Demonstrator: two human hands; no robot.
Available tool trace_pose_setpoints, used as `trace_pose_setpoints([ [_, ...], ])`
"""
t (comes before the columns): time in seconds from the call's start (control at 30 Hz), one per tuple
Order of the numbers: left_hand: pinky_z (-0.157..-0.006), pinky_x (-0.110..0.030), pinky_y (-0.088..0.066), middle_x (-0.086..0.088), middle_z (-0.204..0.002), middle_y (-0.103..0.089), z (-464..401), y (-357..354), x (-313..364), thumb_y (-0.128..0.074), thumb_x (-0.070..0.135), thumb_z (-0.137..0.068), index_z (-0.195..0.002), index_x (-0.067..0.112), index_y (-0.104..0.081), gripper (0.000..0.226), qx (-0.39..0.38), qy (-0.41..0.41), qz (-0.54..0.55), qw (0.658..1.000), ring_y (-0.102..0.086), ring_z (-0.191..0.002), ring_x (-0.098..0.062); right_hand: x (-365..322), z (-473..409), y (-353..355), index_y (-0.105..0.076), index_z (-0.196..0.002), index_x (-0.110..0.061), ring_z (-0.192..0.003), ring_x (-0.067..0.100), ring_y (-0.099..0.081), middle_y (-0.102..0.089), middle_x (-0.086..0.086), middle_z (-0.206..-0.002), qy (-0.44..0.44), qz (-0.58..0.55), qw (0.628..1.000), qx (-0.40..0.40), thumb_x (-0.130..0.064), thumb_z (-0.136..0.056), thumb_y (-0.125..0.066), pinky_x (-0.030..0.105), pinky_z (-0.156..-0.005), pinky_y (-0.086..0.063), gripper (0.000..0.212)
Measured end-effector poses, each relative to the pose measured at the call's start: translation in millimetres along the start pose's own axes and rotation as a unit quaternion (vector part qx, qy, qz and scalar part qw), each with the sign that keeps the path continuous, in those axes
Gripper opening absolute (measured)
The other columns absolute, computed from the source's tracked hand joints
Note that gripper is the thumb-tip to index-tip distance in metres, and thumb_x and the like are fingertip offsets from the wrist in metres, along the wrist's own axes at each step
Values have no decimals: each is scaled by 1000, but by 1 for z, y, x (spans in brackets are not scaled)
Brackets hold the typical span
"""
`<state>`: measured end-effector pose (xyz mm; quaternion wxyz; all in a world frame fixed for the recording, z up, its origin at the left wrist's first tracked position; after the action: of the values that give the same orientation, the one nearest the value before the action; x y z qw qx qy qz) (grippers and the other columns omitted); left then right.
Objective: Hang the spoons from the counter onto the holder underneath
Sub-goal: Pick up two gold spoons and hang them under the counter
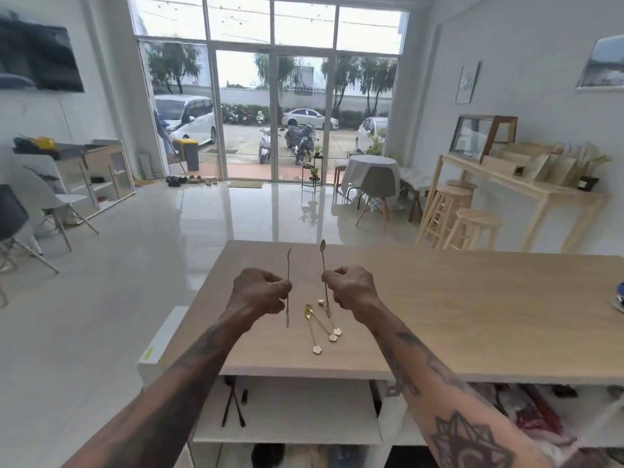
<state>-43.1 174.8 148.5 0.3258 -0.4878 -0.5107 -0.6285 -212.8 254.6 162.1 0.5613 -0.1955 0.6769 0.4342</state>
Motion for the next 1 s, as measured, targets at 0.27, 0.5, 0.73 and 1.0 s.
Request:
trace_pose_setpoints([
  [0.27, -58, -27, -62, -4, -65, -77, 43, 21, -101, -79, 20, -74, -74, 10, -78, 11, 33, 101, -25, 994, -72, -50, -15, 67, 43, -72, -57, -54, -15, -42, 19, -45, -51, 4, -50, -86, 16, 994, -70, -18, -77, -67, 23, -42, -32, 26],
  [0.5, -60, -26, -62, -9, -66, -76, 58, 27, -207, -77, 20, -78, -71, 12, -78, 11, 23, 185, -13, 982, -71, -53, -14, 146, 62, -151, -57, -53, -19, -39, 12, -43, -49, -5, -44, -153, 66, 977, -134, -26, -81, -66, 17, -39, -34, 30],
  [0.73, -49, -19, -50, 0, -55, -65, 53, 2, -339, -71, 11, -73, -70, 4, -76, 10, -12, 303, -23, 953, -60, -46, -11, 263, 58, -233, -65, -60, -13, -46, 20, -51, -59, 0, -46, -261, 118, 940, -187, -28, -74, -64, 28, -47, -41, 20],
  [1.0, -57, -25, -58, -6, -66, -78, -56, -56, -442, -62, 16, -71, -60, 12, -70, 15, -78, 305, -171, 934, -75, -61, -13, 382, -29, -311, -62, -63, -10, -50, 21, -59, -61, 3, -53, -338, 106, 924, -148, -20, -80, -67, 24, -43, -42, 20],
])
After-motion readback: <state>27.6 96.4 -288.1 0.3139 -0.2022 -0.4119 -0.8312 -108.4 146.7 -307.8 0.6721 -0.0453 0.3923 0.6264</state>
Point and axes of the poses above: each hand's wrist, its own z-axis away from the middle knuckle, its own y-axis out of the back of the hand, x = y × z, the point moved 1 cm from there along -z, towards the middle knuckle
